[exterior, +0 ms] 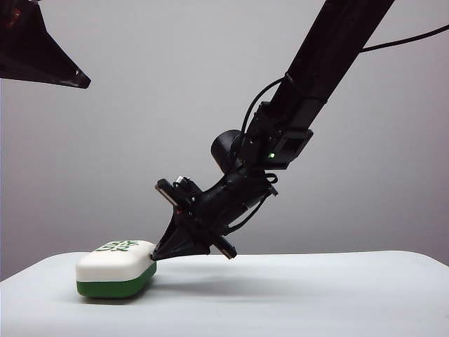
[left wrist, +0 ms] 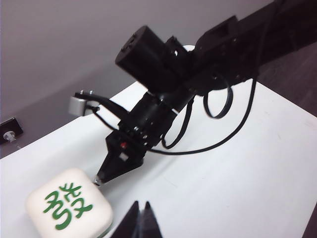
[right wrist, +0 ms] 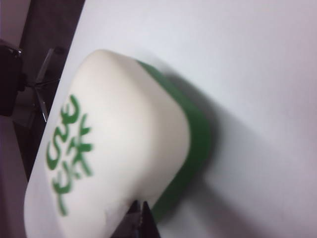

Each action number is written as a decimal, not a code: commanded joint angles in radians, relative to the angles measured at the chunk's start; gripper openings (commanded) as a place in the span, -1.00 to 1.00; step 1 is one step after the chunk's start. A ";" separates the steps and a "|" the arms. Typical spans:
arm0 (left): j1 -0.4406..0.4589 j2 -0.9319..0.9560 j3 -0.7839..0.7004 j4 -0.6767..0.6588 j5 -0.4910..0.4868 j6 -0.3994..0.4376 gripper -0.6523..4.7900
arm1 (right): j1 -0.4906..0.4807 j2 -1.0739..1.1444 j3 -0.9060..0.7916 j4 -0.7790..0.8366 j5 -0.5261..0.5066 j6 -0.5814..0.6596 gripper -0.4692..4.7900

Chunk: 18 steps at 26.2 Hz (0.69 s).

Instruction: Move the foam mahjong from the right side of the table to the left side of the table.

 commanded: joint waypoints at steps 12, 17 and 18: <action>0.002 -0.172 0.002 -0.072 -0.273 -0.092 -0.78 | 0.008 -0.292 0.005 -0.648 0.207 -0.379 -0.84; 0.002 -0.290 0.002 -0.107 -0.426 -0.098 -0.78 | 0.008 -0.485 -0.061 -0.635 0.298 -0.376 -0.84; 0.002 -0.326 0.002 -0.109 -0.424 -0.102 -0.78 | 0.005 -0.566 -0.087 -0.640 0.351 -0.376 -0.84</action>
